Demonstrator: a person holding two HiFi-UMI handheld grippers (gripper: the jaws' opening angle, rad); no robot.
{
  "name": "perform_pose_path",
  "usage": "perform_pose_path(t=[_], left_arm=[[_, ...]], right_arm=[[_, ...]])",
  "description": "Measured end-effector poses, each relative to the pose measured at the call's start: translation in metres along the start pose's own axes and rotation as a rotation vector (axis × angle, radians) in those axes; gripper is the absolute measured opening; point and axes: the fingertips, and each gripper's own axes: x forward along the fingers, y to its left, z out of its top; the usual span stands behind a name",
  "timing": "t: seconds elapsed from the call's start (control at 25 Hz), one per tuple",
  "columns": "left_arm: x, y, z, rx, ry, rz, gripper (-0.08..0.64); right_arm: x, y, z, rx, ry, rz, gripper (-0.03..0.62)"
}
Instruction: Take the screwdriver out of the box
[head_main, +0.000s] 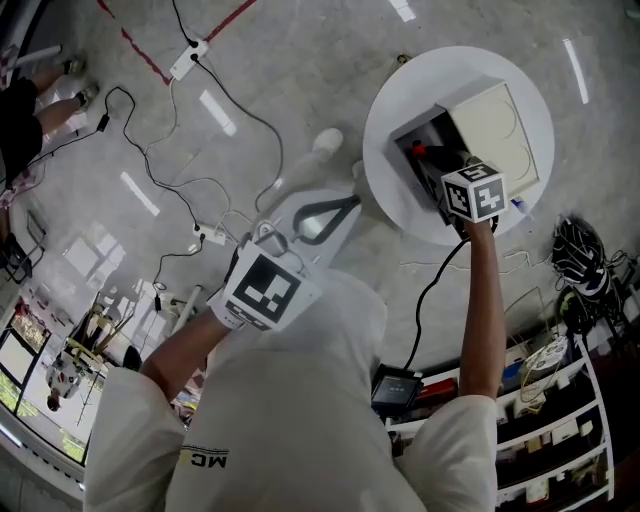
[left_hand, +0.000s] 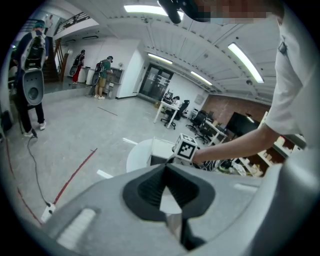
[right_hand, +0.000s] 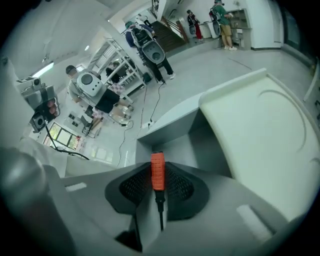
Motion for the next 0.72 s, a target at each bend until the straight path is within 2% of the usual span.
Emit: perform_pose_path(t=[0.24, 0.72], left_arm=[[-0.005, -0.007, 0.02, 0.045, -0.027, -0.016, 0.0], [-0.03, -0.056, 0.063, 0.149, -0.075, -0.075, 0.0]], right_arm=[[-0.039, 0.007, 0.011, 0.051, -0.153, -0.073, 0.08], [-0.157, 0.067, 0.018, 0.043, -0.438, -0.198, 0.08]])
